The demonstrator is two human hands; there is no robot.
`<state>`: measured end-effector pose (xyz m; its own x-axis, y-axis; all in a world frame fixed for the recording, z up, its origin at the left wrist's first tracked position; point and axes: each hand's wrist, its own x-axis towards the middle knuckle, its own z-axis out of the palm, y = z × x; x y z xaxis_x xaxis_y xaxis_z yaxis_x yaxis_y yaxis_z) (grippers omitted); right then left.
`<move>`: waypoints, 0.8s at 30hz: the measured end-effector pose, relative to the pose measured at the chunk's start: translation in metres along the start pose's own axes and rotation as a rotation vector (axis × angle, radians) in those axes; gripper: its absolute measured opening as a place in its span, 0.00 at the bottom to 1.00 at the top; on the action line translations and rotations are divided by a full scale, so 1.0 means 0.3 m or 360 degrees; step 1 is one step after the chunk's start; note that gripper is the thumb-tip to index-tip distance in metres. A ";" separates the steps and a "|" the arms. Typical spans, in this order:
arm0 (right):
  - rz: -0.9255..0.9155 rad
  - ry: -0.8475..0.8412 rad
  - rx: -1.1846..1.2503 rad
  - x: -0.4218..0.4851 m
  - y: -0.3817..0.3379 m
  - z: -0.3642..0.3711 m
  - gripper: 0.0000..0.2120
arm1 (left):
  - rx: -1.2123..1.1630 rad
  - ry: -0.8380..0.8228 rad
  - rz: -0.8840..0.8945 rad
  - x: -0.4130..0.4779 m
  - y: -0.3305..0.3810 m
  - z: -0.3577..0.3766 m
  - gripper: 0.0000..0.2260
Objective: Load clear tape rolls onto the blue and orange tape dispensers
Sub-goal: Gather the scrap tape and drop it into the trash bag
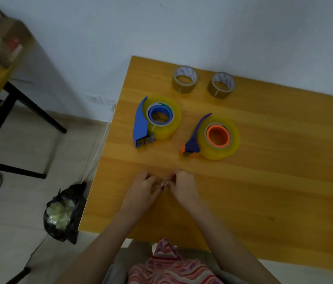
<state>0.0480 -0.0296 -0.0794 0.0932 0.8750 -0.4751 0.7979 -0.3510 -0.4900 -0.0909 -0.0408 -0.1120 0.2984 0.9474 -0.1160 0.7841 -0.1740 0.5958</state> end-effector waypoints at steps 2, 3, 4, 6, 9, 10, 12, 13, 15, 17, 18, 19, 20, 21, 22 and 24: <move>-0.0070 0.0042 0.0167 -0.019 0.004 -0.007 0.04 | -0.0072 0.0064 -0.0118 -0.010 0.021 -0.005 0.07; -0.0085 0.0059 0.0297 -0.030 0.003 -0.012 0.08 | -0.0154 0.0120 -0.0211 -0.015 0.033 -0.014 0.09; -0.0075 0.0044 0.0455 -0.038 -0.002 -0.020 0.10 | -0.0262 0.0203 -0.0312 -0.020 0.042 -0.024 0.12; -0.0058 -0.0062 0.0738 -0.055 -0.024 -0.040 0.12 | -0.0547 0.0313 -0.0541 -0.040 0.055 -0.058 0.18; -0.0167 -0.0317 0.0994 -0.075 -0.085 -0.048 0.09 | -0.1187 0.0230 -0.0784 -0.101 0.048 -0.127 0.12; -0.0215 -0.0376 0.1059 -0.084 -0.114 -0.037 0.08 | -0.1349 0.0252 -0.0809 -0.131 0.039 -0.151 0.07; -0.0258 -0.0446 0.1135 -0.108 -0.179 -0.003 0.07 | -0.1553 0.0407 -0.0849 -0.193 0.008 -0.193 0.03; -0.0276 -0.0474 0.1149 -0.121 -0.215 0.021 0.07 | -0.1628 0.0512 -0.0878 -0.225 -0.011 -0.214 0.04; -0.0333 -0.0560 0.1129 -0.148 -0.286 0.082 0.05 | -0.1765 0.0729 -0.0945 -0.290 -0.062 -0.247 0.07; -0.0413 -0.0641 0.1054 -0.176 -0.362 0.152 0.08 | -0.1829 0.0907 -0.1030 -0.361 -0.120 -0.282 0.07; -0.0444 -0.0654 0.0995 -0.192 -0.403 0.192 0.10 | -0.1850 0.0986 -0.1073 -0.400 -0.155 -0.296 0.06; -0.0465 -0.0646 0.0936 -0.208 -0.443 0.238 0.11 | -0.1880 0.1059 -0.1116 -0.441 -0.191 -0.309 0.05; -0.0471 -0.0628 0.0881 -0.224 -0.483 0.292 0.11 | -0.1895 0.1131 -0.1163 -0.484 -0.232 -0.319 0.04; -0.0465 -0.0610 0.0839 -0.241 -0.523 0.352 0.11 | -0.1893 0.1201 -0.1221 -0.527 -0.277 -0.327 0.04; -0.0463 -0.0595 0.0793 -0.257 -0.562 0.420 0.11 | -0.1891 0.1269 -0.1280 -0.570 -0.328 -0.335 0.05; -0.0493 -0.0563 0.0678 -0.284 -0.635 0.567 0.11 | -0.1880 0.1381 -0.1369 -0.658 -0.437 -0.344 0.06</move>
<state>-0.2131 -0.0940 -0.0699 -0.3648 0.8196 -0.4418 0.4423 -0.2649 -0.8568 -0.3089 -0.1774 -0.0853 -0.6425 0.5814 -0.4992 -0.3737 0.3311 0.8665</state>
